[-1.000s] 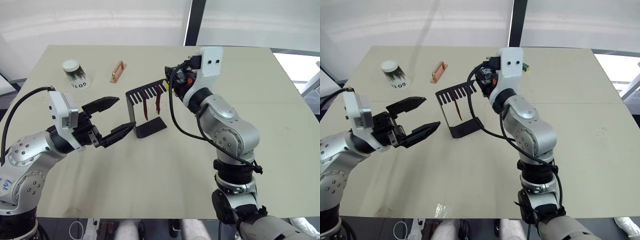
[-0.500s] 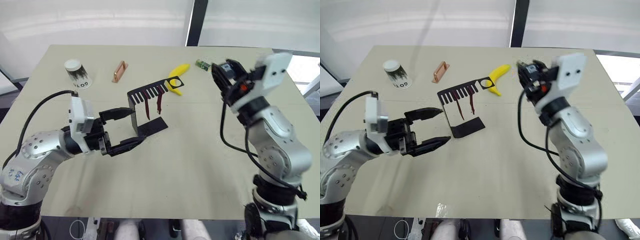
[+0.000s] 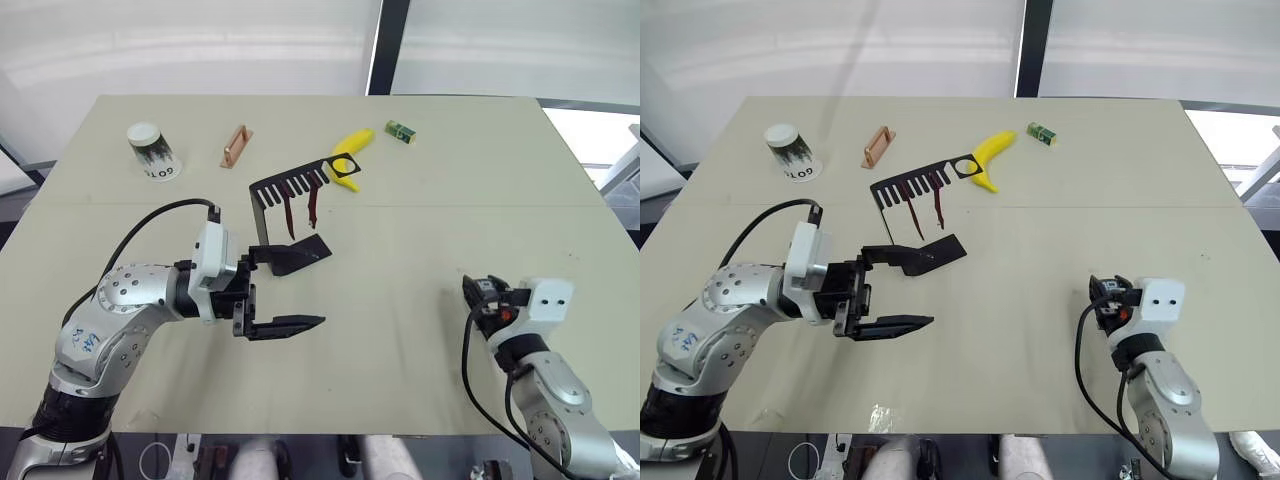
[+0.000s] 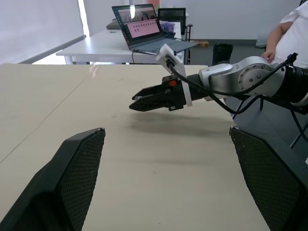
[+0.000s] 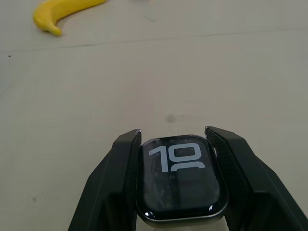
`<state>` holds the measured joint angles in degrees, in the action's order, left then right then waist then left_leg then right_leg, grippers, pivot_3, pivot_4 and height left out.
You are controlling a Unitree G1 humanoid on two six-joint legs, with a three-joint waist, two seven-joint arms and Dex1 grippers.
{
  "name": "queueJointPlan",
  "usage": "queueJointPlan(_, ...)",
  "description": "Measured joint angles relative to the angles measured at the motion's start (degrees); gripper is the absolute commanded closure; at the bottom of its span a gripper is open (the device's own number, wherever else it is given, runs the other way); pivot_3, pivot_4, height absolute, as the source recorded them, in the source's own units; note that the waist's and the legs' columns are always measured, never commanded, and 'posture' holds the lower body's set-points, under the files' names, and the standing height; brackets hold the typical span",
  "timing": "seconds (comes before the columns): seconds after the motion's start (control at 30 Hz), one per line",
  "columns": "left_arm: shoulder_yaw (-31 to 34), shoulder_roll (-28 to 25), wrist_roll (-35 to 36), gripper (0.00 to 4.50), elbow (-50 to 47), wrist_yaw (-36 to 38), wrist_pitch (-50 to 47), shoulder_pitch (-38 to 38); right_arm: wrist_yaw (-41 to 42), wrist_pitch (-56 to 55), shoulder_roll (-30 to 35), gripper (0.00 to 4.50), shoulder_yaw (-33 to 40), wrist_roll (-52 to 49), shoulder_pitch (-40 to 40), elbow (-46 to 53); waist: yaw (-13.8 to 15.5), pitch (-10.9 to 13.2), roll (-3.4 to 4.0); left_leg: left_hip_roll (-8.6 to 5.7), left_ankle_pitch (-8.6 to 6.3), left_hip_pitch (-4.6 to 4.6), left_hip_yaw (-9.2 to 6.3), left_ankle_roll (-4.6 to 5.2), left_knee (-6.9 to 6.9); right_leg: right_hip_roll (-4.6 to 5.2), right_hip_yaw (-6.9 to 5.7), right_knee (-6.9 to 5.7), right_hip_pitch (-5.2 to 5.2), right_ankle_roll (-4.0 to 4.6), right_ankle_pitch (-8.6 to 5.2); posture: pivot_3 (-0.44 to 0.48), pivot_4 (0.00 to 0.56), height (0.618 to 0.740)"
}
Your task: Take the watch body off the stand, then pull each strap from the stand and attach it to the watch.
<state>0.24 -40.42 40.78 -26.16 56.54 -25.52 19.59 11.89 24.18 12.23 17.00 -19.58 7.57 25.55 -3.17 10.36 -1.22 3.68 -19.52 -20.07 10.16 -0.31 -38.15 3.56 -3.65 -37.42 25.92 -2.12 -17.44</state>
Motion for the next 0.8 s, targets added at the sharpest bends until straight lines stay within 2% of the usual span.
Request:
queueJointPlan(0.1, -0.4, 0.4, -0.5, 0.00, 0.0, 0.5, 0.0, 0.0, 0.0, -4.9, -3.5, 2.88, -1.8, 0.6, 2.2, -3.6, -0.1, 0.0, -0.02, 0.00, 0.01, -0.01, -0.05, -0.01, -0.01, -0.05, 0.12, 0.00, -0.03, 0.01, 0.00, 0.000, 0.150, 0.729)
queueJointPlan(0.33, -0.4, 1.1, -0.7, 0.00, 0.1, 0.6, 0.0, 0.4, 0.4, -12.2, -4.0, 2.88, -3.7, 1.4, 2.3, -7.2, 0.0, 0.0, -0.04, 0.00, 0.01, 0.06, -0.07, -0.01, -0.01, -0.05, 0.14, 0.00, -0.11, 0.01, 0.00, 0.000, 0.150, 0.729)
queueJointPlan(0.47, -0.4, 1.1, -0.8, 0.00, 0.6, 0.8, 0.0, 0.7, 0.7, -14.9, -3.9, 2.88, -4.3, 1.6, 2.1, -9.0, -0.1, 0.0, -0.07, 0.00, -0.01, 0.40, -0.07, -0.03, 0.04, -0.06, 0.16, 0.02, -0.39, 0.01, -0.01, 0.000, 0.150, 0.729)
queueJointPlan(0.53, -0.4, 1.1, -0.8, 0.00, 1.6, 1.2, 0.0, 1.8, 0.9, -16.0, -3.7, 1.76, -4.4, 1.8, 1.8, -9.9, 0.0, -0.1, -0.09, 0.00, -0.01, 0.50, -0.05, -0.04, 0.05, -0.05, 0.19, 0.02, -0.48, 0.01, -0.01, 0.000, 0.150, 0.729)
queueJointPlan(0.6, -0.4, 1.1, -0.9, 0.00, 2.2, 1.5, 0.0, 2.1, 1.3, -16.5, -3.4, 1.08, -4.6, 1.8, 1.8, -10.1, 0.0, -0.1, -0.09, -0.01, -0.01, 0.52, -0.04, -0.04, 0.06, -0.05, 0.22, 0.01, -0.49, 0.01, -0.01, 0.000, 0.150, 0.729)
queueJointPlan(0.67, -0.4, 1.1, -1.3, 0.00, 2.4, 2.0, 0.1, 2.1, 1.7, -16.5, -3.1, 0.08, -4.6, 1.7, 1.9, -10.1, -0.1, -0.1, -0.09, 0.01, -0.02, 0.53, -0.03, -0.05, 0.07, -0.07, 0.22, 0.00, -0.49, 0.01, -0.01, 0.000, 0.150, 0.729)
queueJointPlan(0.8, -0.4, 1.1, -2.1, 0.00, 2.4, 2.4, 0.4, 2.1, 2.5, -16.4, -2.1, 0.08, -4.5, 0.9, 2.4, -9.9, 0.1, -0.1, -0.09, 0.00, -0.02, 0.54, -0.04, -0.05, 0.07, -0.06, 0.26, 0.00, -0.49, 0.01, -0.01, 0.000, 0.150, 0.729)
